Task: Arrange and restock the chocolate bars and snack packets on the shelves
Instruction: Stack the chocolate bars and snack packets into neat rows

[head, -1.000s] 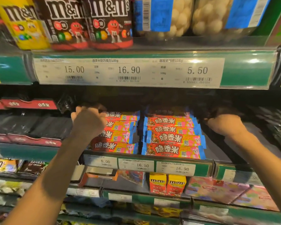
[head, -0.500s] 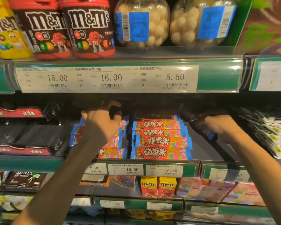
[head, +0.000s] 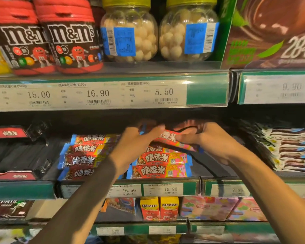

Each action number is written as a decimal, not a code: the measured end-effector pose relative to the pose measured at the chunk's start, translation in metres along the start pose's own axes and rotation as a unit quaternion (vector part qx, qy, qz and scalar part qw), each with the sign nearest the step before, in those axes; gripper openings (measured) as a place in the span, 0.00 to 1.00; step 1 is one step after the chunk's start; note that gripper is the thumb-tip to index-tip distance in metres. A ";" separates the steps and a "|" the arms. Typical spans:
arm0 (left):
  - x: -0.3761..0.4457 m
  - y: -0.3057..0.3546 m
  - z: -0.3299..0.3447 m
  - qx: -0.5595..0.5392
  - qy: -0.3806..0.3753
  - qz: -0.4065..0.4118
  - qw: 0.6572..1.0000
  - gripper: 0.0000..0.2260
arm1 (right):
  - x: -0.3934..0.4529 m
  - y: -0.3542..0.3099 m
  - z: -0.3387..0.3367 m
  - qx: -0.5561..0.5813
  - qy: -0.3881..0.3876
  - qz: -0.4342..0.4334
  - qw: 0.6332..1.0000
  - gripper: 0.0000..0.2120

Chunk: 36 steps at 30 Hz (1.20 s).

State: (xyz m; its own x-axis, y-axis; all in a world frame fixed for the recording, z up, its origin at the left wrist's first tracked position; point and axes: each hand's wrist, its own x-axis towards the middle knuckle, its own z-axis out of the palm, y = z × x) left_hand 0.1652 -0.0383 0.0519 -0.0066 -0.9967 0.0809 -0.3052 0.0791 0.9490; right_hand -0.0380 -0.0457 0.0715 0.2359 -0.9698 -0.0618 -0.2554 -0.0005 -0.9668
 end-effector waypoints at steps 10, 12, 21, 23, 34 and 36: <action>-0.003 -0.014 -0.029 -0.039 0.073 -0.050 0.995 0.03 | 0.021 0.037 0.020 0.024 0.019 -0.063 0.998 0.12; 0.002 -0.018 -0.041 -0.040 0.122 -0.061 0.990 0.05 | 0.026 0.044 0.019 0.020 0.075 -0.085 0.993 0.11; -0.002 -0.032 -0.069 0.049 0.271 -0.039 0.960 0.14 | 0.068 0.086 -0.035 -0.371 0.310 -0.023 0.875 0.15; -0.002 -0.036 -0.073 0.070 0.259 -0.040 0.963 0.14 | 0.083 0.097 -0.044 -0.464 0.293 0.025 0.836 0.22; -0.001 -0.073 -0.107 0.367 0.208 0.013 0.906 0.12 | 0.098 0.098 -0.056 -0.532 0.281 0.144 0.786 0.25; 0.001 -0.074 -0.110 0.387 0.218 0.007 0.896 0.13 | 0.097 0.095 -0.051 -0.526 0.300 0.140 0.784 0.26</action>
State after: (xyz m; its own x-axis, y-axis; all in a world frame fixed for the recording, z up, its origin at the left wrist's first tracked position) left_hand 0.2928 -0.0429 0.0157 0.3055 -0.8806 0.3623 -0.8783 -0.1136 0.4645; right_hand -0.0876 -0.1522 -0.0139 -0.3705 -0.9078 0.1966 -0.9240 0.3386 -0.1778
